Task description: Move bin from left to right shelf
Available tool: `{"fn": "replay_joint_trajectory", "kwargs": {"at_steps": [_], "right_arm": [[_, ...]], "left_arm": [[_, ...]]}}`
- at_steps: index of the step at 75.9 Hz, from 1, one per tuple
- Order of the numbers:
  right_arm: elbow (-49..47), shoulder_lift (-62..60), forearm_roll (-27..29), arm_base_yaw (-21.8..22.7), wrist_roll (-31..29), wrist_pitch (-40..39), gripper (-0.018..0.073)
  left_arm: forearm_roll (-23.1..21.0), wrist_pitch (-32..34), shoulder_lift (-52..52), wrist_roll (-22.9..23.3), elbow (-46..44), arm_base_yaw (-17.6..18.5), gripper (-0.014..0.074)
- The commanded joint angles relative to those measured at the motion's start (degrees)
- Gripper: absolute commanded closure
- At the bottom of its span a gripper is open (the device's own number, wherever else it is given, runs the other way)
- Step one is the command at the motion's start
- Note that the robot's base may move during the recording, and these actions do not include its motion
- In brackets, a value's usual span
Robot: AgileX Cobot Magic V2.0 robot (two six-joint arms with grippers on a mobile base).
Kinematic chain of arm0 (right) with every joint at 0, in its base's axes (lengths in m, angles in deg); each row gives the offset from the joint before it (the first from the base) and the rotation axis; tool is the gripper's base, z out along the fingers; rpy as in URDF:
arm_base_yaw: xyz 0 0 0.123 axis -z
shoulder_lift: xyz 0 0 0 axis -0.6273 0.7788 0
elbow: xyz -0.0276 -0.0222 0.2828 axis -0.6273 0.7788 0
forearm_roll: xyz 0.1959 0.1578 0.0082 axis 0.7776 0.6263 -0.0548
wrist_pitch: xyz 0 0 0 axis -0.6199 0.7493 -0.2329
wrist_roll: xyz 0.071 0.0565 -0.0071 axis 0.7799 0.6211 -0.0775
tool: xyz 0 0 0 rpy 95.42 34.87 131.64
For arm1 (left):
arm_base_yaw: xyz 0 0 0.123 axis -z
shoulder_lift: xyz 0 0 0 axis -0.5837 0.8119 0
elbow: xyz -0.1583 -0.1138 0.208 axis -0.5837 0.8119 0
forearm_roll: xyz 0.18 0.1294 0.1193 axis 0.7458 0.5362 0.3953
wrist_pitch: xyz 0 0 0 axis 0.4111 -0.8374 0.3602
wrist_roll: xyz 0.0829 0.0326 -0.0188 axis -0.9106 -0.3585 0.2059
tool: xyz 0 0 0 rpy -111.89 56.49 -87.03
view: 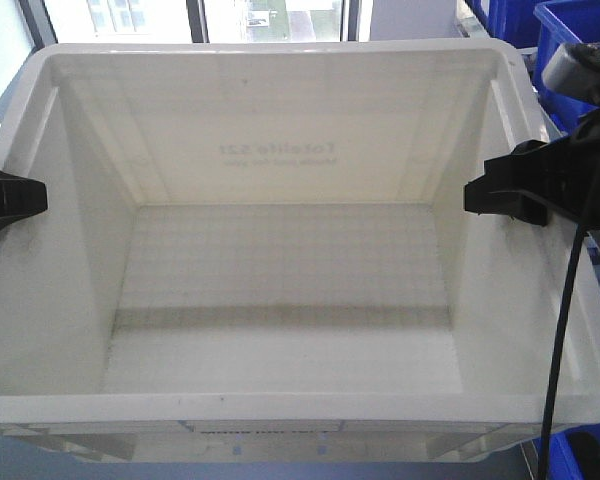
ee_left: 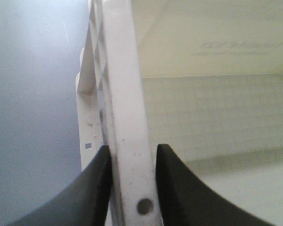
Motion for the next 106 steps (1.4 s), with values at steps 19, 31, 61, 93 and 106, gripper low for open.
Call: {"fn": "replay_joint_trajectory", "kwargs": {"at_steps": [19, 31, 61, 93, 106], "right_arm": [[-2.51, -1.91, 6.40, -0.15, -1.51, -4.37, 0.0565], [-2.51, -1.91, 6.40, -0.15, -1.51, -4.37, 0.0565], [-2.51, -1.91, 6.40, -0.15, -1.51, -4.37, 0.0565], [-2.51, -1.91, 6.40, -0.15, -1.51, -4.37, 0.0565], [-2.51, -1.91, 6.40, -0.15, -1.51, -4.37, 0.0565]], "left_arm": [[-4.31, 7.42, -1.68, -0.92, -2.52, 0.47, 0.0602], [-4.31, 7.42, -1.68, -0.92, -2.52, 0.47, 0.0602], [-4.31, 7.40, -1.68, -0.92, -2.52, 0.47, 0.0602], [-4.31, 7.40, -1.68, -0.92, -2.52, 0.47, 0.0602], [-4.31, 7.40, -1.68, -0.92, -2.52, 0.47, 0.0602]]}}
